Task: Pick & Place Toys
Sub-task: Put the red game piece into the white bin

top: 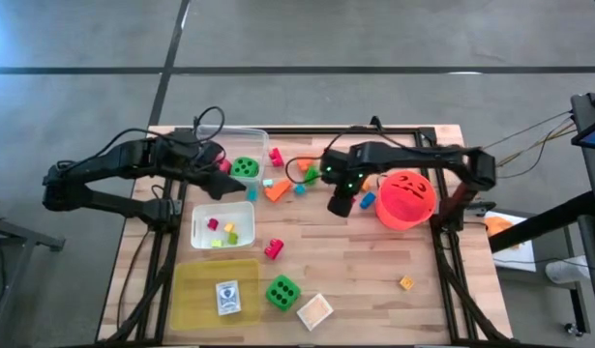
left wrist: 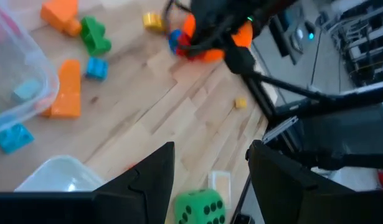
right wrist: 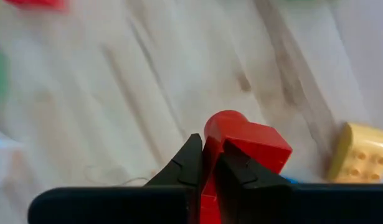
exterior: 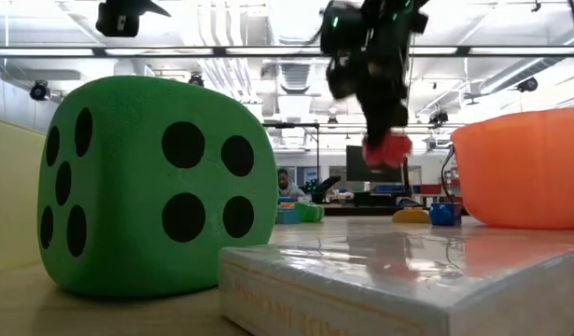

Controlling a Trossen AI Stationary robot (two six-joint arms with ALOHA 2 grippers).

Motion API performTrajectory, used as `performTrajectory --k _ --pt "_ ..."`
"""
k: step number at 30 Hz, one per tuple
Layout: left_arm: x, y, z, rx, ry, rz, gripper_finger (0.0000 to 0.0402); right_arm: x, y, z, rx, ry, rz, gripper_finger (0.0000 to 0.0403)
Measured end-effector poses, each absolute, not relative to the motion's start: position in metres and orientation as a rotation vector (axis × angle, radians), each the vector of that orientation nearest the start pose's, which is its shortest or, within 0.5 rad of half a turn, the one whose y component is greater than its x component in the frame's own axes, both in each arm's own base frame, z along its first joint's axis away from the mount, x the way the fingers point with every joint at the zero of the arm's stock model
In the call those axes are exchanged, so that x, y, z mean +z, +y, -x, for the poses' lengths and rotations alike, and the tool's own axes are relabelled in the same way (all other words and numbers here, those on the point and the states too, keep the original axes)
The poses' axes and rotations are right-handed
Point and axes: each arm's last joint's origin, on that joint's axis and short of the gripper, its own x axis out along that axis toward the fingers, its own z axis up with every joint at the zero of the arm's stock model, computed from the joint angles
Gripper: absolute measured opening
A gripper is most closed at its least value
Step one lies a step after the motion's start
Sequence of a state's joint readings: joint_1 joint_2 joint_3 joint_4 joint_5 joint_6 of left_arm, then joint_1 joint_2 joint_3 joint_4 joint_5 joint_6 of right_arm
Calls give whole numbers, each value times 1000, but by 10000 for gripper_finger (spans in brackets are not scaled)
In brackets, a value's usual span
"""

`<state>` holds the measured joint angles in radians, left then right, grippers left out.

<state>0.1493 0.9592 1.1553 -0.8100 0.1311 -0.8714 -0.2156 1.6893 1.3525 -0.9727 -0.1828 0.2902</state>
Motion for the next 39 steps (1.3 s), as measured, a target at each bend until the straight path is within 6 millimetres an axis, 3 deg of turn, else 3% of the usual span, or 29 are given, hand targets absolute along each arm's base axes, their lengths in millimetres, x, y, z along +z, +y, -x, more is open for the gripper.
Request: performTrajectory --k 7,13,16,21,28,39 --pt "383 24 -185 336 330 929 193 323 -47 -308 -139 824 -586 15" --pt "385 16 -209 157 56 858 193 392 -33 -297 -76 309 -595 15" --pt "380 14 -218 97 -41 827 193 413 -29 -290 -77 146 -583 14" --pt "369 15 -233 72 -99 806 193 419 -28 -286 -112 98 -589 14" --pt "355 15 -259 80 -27 780 193 407 -28 -306 -98 94 -649 14" --pt "356 10 -270 33 7 756 199 409 -27 -327 -59 104 -675 14"
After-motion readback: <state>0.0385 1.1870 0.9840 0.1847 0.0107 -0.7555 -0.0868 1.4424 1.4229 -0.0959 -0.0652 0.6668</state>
